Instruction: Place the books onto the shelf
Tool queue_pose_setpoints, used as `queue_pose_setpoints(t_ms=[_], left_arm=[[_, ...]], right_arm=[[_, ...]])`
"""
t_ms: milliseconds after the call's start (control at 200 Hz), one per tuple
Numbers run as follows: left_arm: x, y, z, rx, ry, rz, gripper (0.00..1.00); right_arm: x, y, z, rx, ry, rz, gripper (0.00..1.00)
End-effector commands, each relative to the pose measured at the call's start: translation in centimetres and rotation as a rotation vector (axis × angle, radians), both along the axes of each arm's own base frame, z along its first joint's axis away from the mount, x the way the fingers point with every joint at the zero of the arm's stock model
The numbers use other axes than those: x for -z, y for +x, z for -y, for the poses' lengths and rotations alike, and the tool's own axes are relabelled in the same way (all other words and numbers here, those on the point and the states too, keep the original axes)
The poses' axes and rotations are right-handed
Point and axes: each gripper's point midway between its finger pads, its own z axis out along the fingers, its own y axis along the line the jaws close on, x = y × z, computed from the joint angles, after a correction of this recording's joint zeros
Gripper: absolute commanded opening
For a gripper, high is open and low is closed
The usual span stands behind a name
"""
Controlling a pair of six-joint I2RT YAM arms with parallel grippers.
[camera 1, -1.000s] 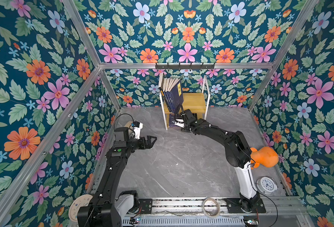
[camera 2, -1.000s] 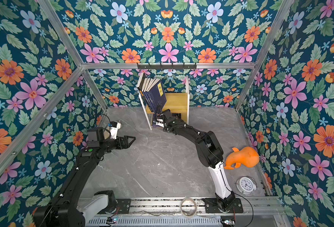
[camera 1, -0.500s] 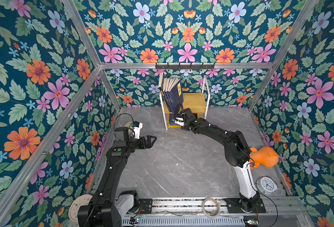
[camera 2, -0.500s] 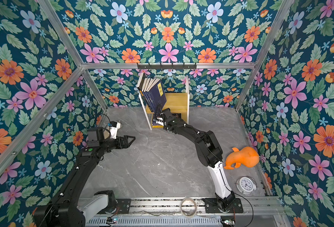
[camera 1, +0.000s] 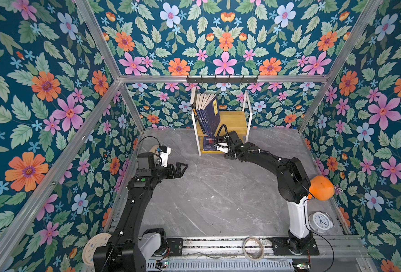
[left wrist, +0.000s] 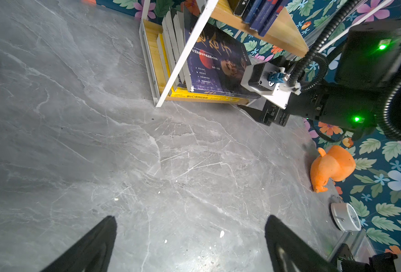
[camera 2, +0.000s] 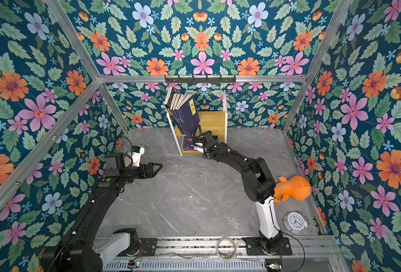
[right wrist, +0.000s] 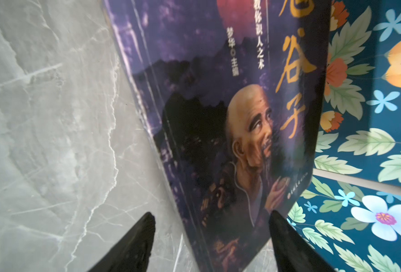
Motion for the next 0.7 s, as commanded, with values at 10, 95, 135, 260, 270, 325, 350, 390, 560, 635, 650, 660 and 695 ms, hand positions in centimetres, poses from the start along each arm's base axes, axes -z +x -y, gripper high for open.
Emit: queue_pose_setpoints(t_ms=[10, 95, 135, 260, 270, 325, 350, 390, 560, 635, 650, 660, 695], left_arm=[[-0.6, 0.2, 0.0, 0.003, -0.007, 0.021, 1.00], [-0.3, 0.3, -0.3, -0.008, 0.009, 0.023, 1.00], [-0.4, 0.3, -0.2, -0.007, 0.005, 0.025, 1.00], [-0.6, 0.3, -0.2, -0.003, -0.004, 0.021, 1.00], [-0.5, 0.3, -0.2, -0.003, -0.002, 0.022, 1.00], [-0.3, 0.4, -0.3, -0.007, 0.007, 0.025, 1.00], [-0.2, 0.4, -0.4, -0.009, 0.008, 0.027, 1.00], [-0.1, 0.4, -0.3, -0.008, 0.006, 0.027, 1.00], [0.2, 0.3, -0.4, -0.008, 0.020, 0.025, 1.00], [0.0, 0.4, -0.3, -0.006, 0.011, 0.029, 1.00], [-0.1, 0.4, -0.3, -0.005, 0.008, 0.028, 1.00], [-0.1, 0.4, -0.3, -0.005, 0.006, 0.028, 1.00], [-0.2, 0.3, -0.2, -0.003, 0.001, 0.027, 1.00]], right_arm=[[-0.5, 1.2, -0.6, 0.016, 0.032, 0.045, 0.71], [-0.8, 2.1, -0.7, 0.046, 0.033, 0.058, 0.66], [-0.8, 2.4, -0.7, 0.059, 0.037, 0.055, 0.64], [-0.9, 2.7, -1.0, 0.050, 0.042, 0.063, 0.61], [-0.9, 2.8, -1.0, 0.052, 0.042, 0.064, 0.61], [-0.9, 3.1, -0.8, 0.065, 0.047, 0.062, 0.60], [-0.9, 3.2, -0.7, 0.076, 0.047, 0.060, 0.60], [-0.8, 3.3, -0.6, 0.088, 0.044, 0.055, 0.60], [-1.0, 2.3, -1.0, 0.064, 0.065, 0.020, 0.63], [-1.2, 1.8, -1.0, 0.068, 0.069, 0.003, 0.66], [-1.2, 1.7, -1.1, 0.065, 0.070, -0.003, 0.66], [-1.3, 1.6, -1.2, 0.063, 0.072, -0.005, 0.67], [-1.2, 1.2, -1.4, 0.053, 0.076, -0.017, 0.68]])
